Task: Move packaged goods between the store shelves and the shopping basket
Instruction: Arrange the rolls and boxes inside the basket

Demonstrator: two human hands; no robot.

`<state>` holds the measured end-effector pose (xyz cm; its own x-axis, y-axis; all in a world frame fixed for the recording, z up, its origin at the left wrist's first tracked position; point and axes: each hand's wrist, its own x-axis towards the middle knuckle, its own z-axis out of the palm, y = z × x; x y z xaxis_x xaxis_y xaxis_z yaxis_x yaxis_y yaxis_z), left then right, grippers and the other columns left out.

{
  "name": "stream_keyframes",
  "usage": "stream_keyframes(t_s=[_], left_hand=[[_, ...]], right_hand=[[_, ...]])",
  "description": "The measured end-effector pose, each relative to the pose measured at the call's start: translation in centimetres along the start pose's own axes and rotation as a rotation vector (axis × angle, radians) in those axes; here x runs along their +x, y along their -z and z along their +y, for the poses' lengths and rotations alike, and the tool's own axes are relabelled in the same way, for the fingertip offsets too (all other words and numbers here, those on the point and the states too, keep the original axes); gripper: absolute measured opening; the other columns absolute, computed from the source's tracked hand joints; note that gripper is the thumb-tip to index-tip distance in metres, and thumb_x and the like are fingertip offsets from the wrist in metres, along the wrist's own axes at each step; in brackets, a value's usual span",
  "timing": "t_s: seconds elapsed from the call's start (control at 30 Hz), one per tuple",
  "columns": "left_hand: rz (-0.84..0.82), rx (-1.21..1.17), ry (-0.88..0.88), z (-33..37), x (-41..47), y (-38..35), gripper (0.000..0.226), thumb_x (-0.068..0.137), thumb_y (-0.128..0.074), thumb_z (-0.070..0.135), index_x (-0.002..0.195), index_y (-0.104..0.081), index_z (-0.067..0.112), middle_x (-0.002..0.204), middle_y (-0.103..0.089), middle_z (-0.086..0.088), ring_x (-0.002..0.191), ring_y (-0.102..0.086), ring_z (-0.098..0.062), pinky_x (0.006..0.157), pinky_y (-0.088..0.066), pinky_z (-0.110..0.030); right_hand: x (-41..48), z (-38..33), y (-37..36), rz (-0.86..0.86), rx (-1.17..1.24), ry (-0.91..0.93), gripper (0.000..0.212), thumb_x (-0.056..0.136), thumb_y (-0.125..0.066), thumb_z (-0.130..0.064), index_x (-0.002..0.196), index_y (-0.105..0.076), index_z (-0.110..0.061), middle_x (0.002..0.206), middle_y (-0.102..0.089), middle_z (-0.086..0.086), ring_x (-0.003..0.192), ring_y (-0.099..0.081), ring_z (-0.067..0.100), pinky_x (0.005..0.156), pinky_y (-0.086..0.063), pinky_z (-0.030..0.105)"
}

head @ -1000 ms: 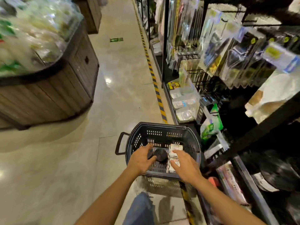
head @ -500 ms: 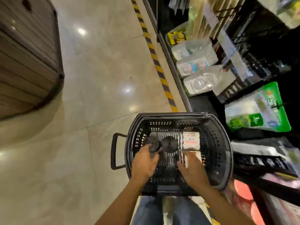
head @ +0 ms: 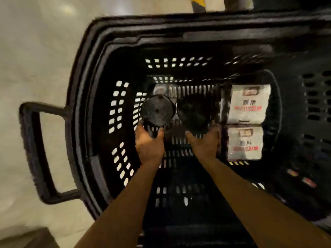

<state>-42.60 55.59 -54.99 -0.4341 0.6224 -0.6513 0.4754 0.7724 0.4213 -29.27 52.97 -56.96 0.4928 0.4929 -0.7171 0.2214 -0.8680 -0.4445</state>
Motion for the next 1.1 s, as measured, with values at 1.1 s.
stream_keyframes(t_s=[1.1], left_hand=[[0.114,-0.09,-0.259,-1.6,7.3,-7.9,0.121,0.051,-0.09,0.038,0.146,-0.021,0.008,0.13,-0.031,0.009,0.12,-0.022,0.004,0.089,-0.006,0.013]], right_hand=[[7.5,2.8,-5.2,0.219,0.327,0.222,0.111,0.048,-0.092,-0.023,0.14,-0.029,-0.017,0.133,-0.046,0.001,0.124,-0.048,0.013,0.105,-0.042,0.026]])
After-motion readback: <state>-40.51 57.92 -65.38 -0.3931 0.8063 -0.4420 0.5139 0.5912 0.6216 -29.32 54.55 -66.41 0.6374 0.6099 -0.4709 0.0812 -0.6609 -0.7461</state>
